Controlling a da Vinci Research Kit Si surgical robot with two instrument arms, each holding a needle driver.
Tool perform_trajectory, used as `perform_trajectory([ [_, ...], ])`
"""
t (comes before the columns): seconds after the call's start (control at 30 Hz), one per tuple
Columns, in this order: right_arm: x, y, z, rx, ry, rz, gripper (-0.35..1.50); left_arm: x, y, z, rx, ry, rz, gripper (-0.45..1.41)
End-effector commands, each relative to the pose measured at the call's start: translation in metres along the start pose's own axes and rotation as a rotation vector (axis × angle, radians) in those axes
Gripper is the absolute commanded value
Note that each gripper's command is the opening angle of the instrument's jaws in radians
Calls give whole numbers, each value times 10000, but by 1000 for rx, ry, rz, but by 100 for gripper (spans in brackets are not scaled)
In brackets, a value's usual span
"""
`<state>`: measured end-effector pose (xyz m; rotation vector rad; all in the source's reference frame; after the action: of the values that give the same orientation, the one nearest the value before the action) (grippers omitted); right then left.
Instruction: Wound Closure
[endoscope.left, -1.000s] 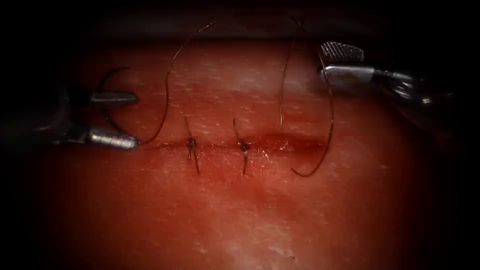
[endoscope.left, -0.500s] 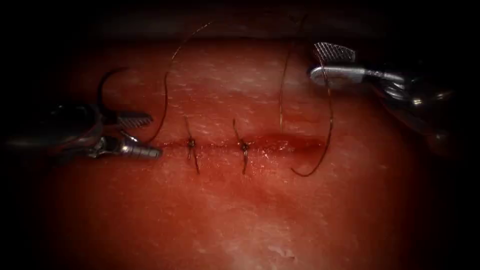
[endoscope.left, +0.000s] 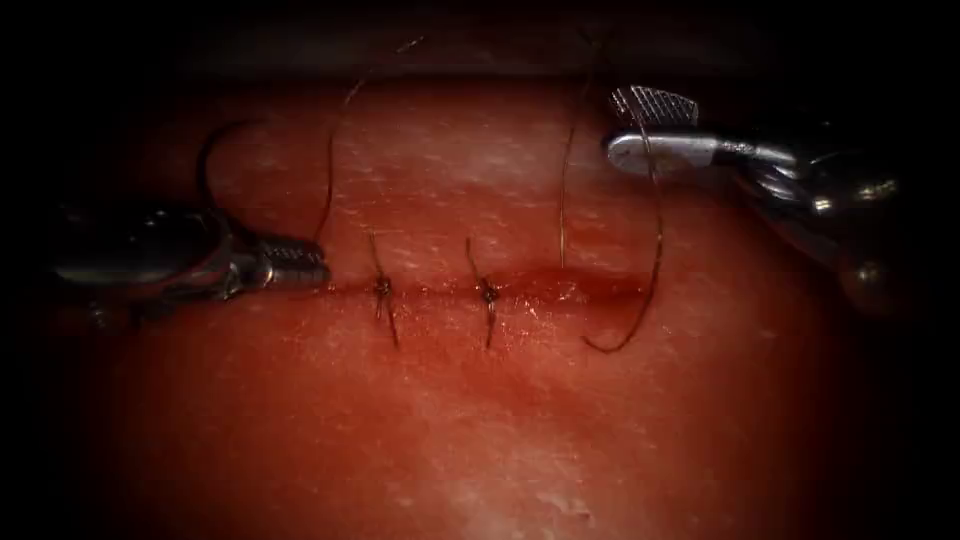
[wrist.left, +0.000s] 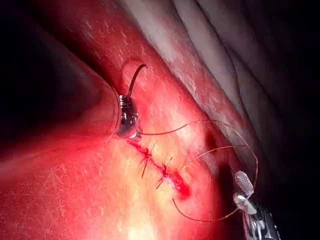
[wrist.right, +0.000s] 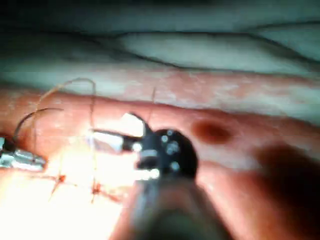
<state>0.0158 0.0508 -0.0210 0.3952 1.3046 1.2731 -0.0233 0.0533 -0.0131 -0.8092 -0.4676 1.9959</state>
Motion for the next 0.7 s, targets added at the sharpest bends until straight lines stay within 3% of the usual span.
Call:
perform_trajectory([
  [0.03, -3, 2, 9, 5, 1, -2, 143, 4, -1, 2, -21, 17, -17, -35],
  [0.2, -5, 1, 7, 25, -12, -8, 138, 26, 7, -19, -16, 55, -107, -35],
  [0.3, -13, -7, 8, 98, -58, -8, 110, 49, 24, -36, -21, 85, -152, -35],
  [0.4, -22, -24, 22, 204, -125, -24, 78, 59, 38, -33, 8, 81, -130, -35],
  [0.43, -26, -35, 32, 258, -151, -59, 27, 59, 39, -23, 36, 57, -119, -35],
  [0.53, -25, -54, 47, 302, -135, -102, -35, 54, 37, 7, 91, -1, -112, -35],
  [0.7, -11, -63, 50, 300, -57, -148, -35, 38, 41, 42, 133, -93, -71, -35],
])
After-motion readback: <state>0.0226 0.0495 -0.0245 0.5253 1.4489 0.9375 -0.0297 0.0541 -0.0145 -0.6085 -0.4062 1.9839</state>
